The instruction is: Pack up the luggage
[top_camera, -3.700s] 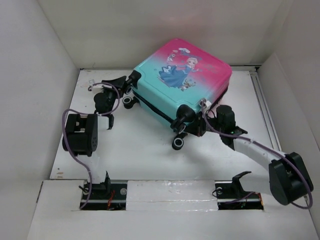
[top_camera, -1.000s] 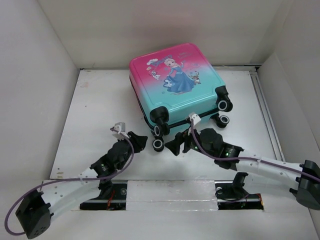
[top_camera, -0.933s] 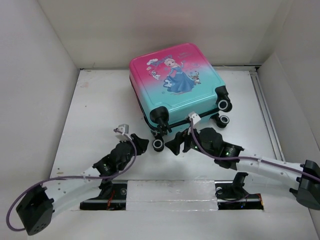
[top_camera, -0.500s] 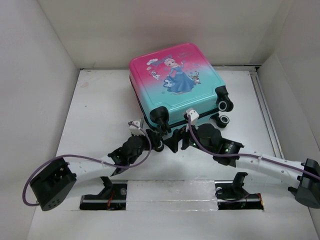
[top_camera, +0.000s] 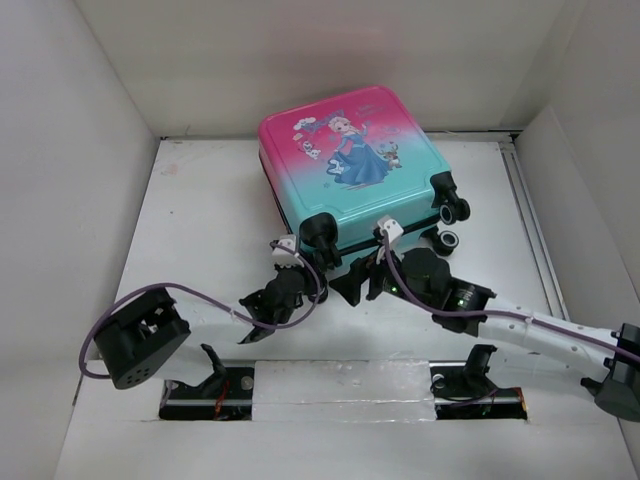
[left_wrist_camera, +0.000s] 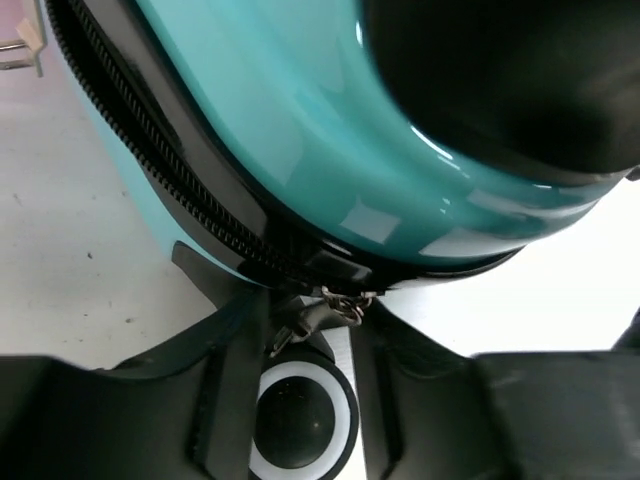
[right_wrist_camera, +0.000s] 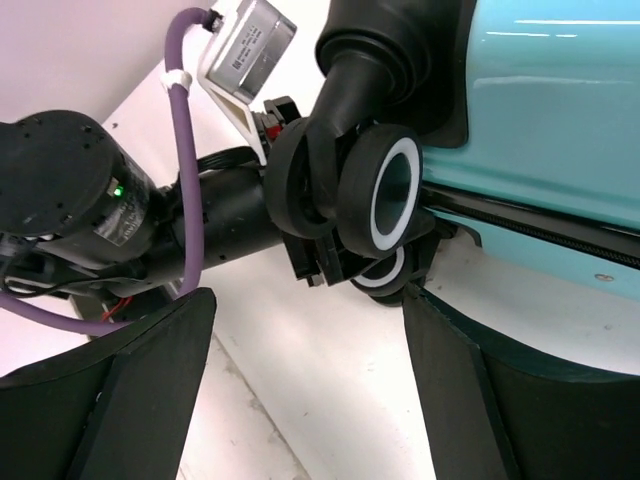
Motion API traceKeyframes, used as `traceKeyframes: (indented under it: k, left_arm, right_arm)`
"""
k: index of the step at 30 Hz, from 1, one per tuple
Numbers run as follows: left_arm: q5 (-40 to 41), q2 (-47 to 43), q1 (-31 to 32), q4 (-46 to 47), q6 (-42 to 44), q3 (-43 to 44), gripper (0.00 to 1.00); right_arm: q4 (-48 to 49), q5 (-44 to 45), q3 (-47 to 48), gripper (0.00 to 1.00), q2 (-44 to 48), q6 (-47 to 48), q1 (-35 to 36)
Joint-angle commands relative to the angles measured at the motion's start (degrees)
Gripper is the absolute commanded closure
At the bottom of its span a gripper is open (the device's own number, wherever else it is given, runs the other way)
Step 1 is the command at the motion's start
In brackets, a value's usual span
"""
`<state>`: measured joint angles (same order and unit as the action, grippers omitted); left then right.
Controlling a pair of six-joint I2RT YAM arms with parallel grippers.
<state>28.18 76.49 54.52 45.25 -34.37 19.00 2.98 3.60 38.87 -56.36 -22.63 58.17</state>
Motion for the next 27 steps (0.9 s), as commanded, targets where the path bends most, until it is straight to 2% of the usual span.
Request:
traceKeyframes:
  k: [1,4,7,8,10,11,20,23,27]
  left_arm:
    - [9.34,-0.2,-0.12,4.84,0.01,2.53,0.69]
    - [11.27,-0.72,-0.12,6.42,-0.61,1.13,0.8]
    - [11.28,-2.12,-0.12,8.09,0.0,0.42,0.95]
    - [12.15,-2.13,-0.12,8.09,0.0,-0.19,1.0]
    - [12.68,-4.24,-0.12,8.09,0.53,-0.81,1.0]
    - [12.68,-4.76,-0.12,8.09,0.53,-1.51,1.0]
    - [10.4,-7.76,-0.12,8.36,-1.66,-5.12,1.0]
    - [9.87,-7.76,-0.12,9.58,-1.67,-6.35,1.0]
    - [9.34,-7.76,-0.12,10.64,-2.19,-6.88,1.0]
  right_arm:
    - [1.24,-1.13,0.15,0.2,2.04,0.75,-0.08]
    - [1.24,-1.13,-0.46,0.2,3.18,0.75,-0.08]
    - [1.24,-1.13,-0.99,0.2,2.66,0.75,-0.08]
    - [1.24,-1.13,-0.99,0.17,2.66,0.75,-0.08]
    - [1.24,-1.13,0.41,0.14,0.55,0.75,-0.08]
    - [1.24,-1.13,1.02,0.0,-0.06,0.75,-0.08]
    - [4.04,1.85,9.99,0.0,-11.75,0.22,-0.6]
    - [7.38,0.62,11.23,0.0,-15.26,-1.96,-0.6]
    - [12.91,5.53,10.7,0.0,-19.04,-3.38,-0.6]
